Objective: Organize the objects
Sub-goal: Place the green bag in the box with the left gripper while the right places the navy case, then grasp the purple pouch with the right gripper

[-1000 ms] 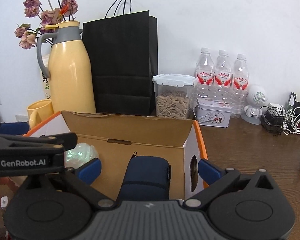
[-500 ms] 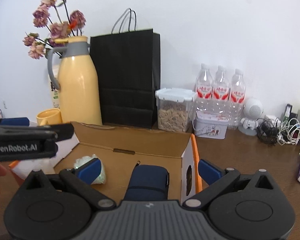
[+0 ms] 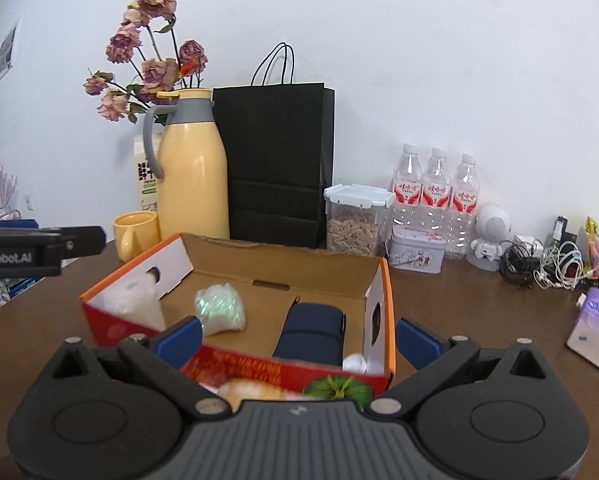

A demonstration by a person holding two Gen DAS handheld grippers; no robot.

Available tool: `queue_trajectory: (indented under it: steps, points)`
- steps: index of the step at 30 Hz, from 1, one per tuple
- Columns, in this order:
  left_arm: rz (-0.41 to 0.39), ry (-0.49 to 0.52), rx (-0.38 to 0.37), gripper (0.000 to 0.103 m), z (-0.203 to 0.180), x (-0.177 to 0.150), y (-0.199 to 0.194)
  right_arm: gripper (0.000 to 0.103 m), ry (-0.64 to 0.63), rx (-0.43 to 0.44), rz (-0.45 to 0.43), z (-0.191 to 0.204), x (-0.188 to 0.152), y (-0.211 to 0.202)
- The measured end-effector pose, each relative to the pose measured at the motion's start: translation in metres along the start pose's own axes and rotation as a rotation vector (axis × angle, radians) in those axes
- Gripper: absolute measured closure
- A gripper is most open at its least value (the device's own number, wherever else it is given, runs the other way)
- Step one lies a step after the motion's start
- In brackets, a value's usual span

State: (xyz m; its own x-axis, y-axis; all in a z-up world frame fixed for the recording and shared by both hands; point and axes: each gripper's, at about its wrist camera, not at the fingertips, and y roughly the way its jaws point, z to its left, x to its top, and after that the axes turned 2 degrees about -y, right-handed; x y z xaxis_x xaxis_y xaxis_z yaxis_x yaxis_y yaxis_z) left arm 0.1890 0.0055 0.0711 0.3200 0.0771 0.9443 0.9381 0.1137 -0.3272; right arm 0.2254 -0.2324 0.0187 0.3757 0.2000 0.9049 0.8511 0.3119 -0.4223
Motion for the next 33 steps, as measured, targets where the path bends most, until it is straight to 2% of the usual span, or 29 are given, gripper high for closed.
queue_trajectory:
  steps: [7,18,28,33]
  points:
    - [0.034,0.009,0.024,0.000,0.019,-0.024,-0.035,0.000,0.004,0.022,0.027,0.008,-0.026,-0.033]
    - [0.090,-0.005,0.036,0.000,0.047,-0.061,-0.068,0.000,0.000,0.047,0.062,0.025,-0.060,-0.064]
    - [0.116,-0.007,0.050,0.000,0.063,-0.089,-0.087,0.000,-0.046,0.099,0.115,0.055,-0.094,-0.072]
    - [0.135,-0.016,0.051,0.000,0.068,-0.096,-0.087,0.000,-0.093,0.086,0.094,0.079,-0.098,-0.066]
